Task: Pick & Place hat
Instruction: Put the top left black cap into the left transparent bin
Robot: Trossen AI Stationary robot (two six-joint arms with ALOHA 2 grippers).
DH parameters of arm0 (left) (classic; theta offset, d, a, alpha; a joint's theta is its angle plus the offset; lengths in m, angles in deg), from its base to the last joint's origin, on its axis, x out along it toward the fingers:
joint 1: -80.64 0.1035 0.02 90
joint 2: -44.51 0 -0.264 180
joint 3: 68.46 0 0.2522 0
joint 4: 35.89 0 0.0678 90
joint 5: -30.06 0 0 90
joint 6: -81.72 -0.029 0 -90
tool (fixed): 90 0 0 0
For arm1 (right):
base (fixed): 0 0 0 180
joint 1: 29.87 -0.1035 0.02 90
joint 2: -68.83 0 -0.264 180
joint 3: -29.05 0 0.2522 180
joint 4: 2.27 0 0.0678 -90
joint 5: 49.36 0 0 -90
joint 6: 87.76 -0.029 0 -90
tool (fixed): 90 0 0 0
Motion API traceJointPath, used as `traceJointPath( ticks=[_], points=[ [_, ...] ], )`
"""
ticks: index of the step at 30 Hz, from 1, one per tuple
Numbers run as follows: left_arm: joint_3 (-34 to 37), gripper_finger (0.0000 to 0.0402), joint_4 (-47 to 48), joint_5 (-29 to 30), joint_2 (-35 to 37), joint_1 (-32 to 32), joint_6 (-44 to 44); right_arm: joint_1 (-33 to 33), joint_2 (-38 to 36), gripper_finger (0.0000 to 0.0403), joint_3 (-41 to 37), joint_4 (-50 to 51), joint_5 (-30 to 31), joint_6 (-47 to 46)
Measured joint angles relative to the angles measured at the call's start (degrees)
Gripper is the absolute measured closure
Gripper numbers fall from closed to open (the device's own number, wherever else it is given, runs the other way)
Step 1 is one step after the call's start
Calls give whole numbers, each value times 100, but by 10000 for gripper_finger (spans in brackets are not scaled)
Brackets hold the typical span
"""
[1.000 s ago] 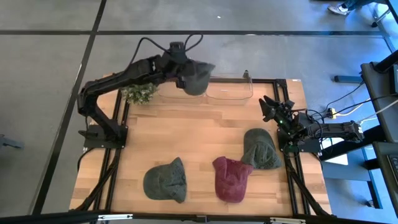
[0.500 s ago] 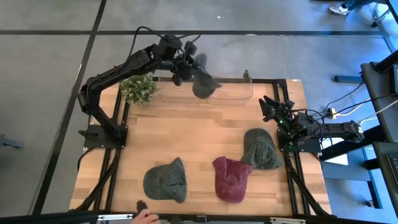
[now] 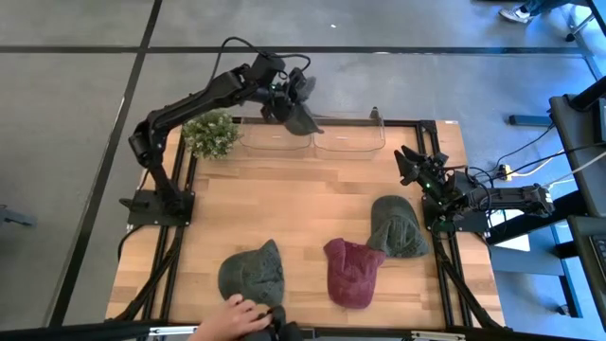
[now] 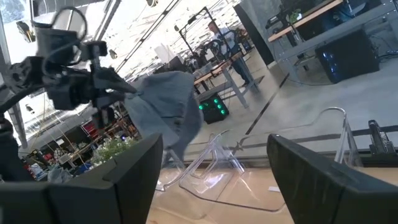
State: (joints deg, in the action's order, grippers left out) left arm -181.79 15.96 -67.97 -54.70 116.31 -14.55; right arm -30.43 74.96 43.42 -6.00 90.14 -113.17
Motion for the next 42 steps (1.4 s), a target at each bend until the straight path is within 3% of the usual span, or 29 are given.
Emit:
traceJointPath(
  ticks=[13, 28, 37, 42],
  points=[
    [7, 371, -80, 92, -763, -5, -317, 2, 0, 114, 1, -2, -2, -4],
    [7, 369, 14, 700, -486, -226, 1478, 2, 0, 114, 2, -2, 0, 2],
    [4, 372, 400, 757, -478, -526, 1604, 0, 0, 114, 0, -2, -2, 2],
    [-53, 372, 463, 1117, -478, -733, 1604, 1, 2, 114, 0, -1, -4, 0]
  ],
)
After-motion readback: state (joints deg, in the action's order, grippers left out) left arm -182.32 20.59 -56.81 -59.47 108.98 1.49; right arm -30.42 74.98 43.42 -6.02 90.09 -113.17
